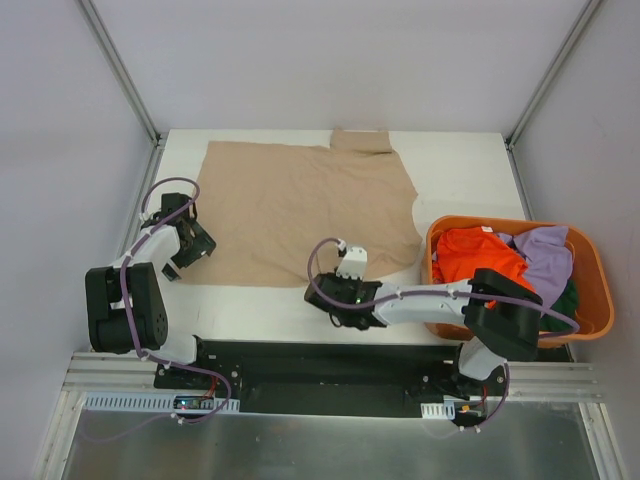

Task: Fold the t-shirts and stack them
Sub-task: Flatten out the tshirt

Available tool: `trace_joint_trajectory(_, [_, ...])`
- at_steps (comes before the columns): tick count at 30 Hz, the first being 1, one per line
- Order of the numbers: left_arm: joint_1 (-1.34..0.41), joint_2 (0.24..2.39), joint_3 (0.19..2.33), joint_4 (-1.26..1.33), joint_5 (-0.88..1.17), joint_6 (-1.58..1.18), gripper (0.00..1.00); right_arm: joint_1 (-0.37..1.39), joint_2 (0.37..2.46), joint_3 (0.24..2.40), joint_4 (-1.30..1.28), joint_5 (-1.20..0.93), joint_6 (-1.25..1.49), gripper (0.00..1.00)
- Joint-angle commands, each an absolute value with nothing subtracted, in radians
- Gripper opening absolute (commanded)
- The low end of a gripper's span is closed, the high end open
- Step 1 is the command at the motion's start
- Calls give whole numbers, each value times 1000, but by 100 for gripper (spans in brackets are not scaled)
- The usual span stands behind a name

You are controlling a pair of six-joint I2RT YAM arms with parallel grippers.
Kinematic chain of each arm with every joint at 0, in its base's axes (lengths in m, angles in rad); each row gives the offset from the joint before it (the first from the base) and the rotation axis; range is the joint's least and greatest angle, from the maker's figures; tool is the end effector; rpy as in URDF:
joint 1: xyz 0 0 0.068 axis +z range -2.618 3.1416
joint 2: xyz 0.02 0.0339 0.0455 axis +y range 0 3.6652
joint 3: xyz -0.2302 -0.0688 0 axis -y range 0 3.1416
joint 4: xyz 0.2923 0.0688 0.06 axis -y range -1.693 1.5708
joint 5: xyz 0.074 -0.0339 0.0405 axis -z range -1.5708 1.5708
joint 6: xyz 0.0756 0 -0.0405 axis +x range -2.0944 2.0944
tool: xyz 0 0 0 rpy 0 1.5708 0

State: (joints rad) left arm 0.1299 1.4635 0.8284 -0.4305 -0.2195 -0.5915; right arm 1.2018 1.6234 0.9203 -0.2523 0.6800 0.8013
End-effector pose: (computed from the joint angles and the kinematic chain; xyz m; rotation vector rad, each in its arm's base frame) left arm 0.3328 0.0601 0.0879 -0.9864 2.4055 0.1253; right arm 0.1780 0.3284 0.0917 -0.1997 2.2557 0.1733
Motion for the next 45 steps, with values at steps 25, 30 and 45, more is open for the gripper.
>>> trace_joint_trajectory(25, [124,1384,805,-442,-226,-612,99,1111,1779,1342,-541,444,359,93])
trace_joint_trajectory(30, [123,1391,807,-443,-218,-611,99,1072,1949,1502,-600,454,350,82])
trace_joint_trajectory(45, [124,1401,811,-443,-221,-611,99,1009,2102,1546,-640,492,465,48])
